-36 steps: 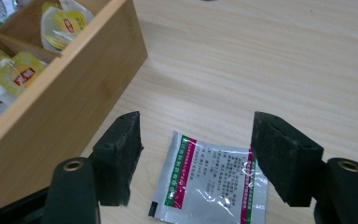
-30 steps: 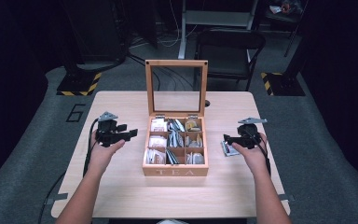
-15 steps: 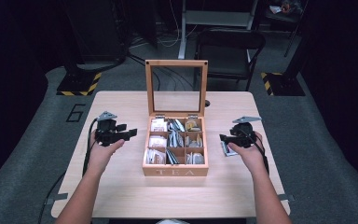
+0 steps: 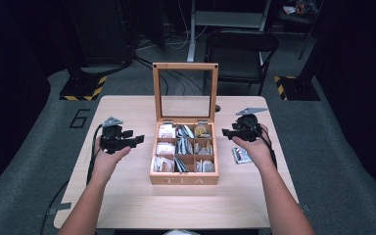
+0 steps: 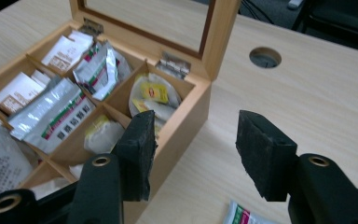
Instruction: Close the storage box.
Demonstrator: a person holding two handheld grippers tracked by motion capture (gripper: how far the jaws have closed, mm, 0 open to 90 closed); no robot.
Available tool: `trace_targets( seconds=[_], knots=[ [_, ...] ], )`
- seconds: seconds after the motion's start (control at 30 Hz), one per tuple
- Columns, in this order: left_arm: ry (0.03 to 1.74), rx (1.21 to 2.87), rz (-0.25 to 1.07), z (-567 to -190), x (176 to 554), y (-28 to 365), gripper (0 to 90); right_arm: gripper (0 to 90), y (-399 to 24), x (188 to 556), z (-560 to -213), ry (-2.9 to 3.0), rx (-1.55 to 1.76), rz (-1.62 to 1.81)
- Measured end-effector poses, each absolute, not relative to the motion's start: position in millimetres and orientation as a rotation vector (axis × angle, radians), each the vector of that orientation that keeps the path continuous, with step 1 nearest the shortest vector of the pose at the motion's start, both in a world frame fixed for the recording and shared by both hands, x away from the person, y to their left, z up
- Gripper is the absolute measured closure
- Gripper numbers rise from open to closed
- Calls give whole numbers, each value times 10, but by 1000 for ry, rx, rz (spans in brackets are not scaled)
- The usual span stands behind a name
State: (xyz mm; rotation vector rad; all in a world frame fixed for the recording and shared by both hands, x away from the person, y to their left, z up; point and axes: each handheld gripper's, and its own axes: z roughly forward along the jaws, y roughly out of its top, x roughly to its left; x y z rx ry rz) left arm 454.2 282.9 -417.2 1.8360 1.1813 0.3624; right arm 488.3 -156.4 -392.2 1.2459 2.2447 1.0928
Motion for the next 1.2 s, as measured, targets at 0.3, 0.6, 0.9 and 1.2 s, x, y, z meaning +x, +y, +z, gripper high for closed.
trace_targets(
  seconds=[0.3, 0.6, 0.9, 1.2],
  knots=[
    [1183, 1841, 352, -4179, 4540, 2816, 406, 490, -1496, 5044, -3727, 2229, 1236, 1120],
    [1174, 1856, 355, -4186, 4550, 2818, 406, 509, -1459, 5225, -3684, 2201, 1230, 1130],
    [1178, 1858, 347, -4200, 4560, 2818, 413, 532, -1347, 5440, -3767, 2218, 1183, 1110],
    [1189, 1850, 338, -4220, 4566, 2830, 420, 561, -1249, 5599, -3891, 2233, 1169, 1095]
  ],
)
